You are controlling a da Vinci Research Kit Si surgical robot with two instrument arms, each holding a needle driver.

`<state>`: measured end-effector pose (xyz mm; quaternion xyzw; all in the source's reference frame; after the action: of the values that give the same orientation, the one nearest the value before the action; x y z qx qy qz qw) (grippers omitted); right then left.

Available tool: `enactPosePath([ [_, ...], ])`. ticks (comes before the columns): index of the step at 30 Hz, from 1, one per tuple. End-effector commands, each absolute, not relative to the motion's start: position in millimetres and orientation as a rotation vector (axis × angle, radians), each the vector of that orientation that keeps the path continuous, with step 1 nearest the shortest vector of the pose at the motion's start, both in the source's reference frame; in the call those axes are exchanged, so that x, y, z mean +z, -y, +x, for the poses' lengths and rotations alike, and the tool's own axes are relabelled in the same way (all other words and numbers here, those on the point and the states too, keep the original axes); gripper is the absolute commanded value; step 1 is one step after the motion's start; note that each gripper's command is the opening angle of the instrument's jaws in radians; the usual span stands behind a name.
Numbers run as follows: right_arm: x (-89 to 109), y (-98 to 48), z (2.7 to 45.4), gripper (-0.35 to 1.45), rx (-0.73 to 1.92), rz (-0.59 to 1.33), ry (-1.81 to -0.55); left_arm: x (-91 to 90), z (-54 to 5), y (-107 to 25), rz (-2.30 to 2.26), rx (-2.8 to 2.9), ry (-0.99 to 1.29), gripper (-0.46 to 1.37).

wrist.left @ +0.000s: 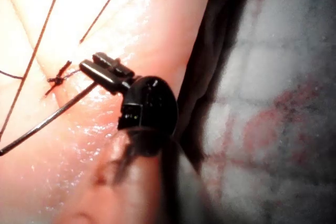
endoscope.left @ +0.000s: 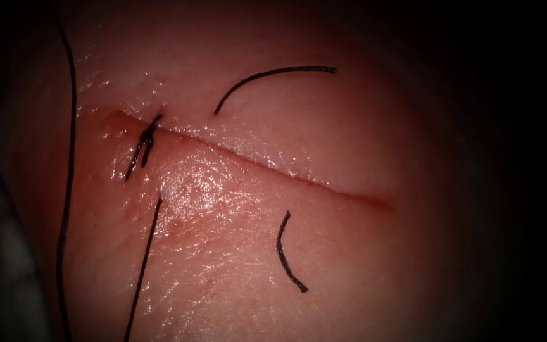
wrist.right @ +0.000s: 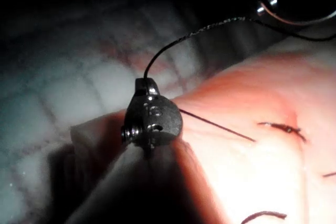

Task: Wound Closure
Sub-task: Use the right gripper to pull the suture through the cut until a short tail remains on top

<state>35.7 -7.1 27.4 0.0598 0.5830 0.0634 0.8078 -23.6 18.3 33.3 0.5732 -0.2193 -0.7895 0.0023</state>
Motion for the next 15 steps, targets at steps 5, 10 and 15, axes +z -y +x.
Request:
enactPosePath([
  [5, 26.8, 8.2, 36.1, -0.35, 0.140, 0.143, -1.251, 33.3, -23.5, -18.3, 1.793, -2.475, 0.671, -0.35],
  [10, 26.4, 9.1, 36.5, -0.35, 0.139, 0.155, -1.250, 33.3, -23.6, -18.3, 1.793, -2.475, 0.672, -0.35],
  [15, 26.0, 9.7, 36.7, -0.35, 0.139, 0.160, -1.254, 33.3, -23.6, -18.3, 1.790, -2.479, 0.674, -0.35],
])
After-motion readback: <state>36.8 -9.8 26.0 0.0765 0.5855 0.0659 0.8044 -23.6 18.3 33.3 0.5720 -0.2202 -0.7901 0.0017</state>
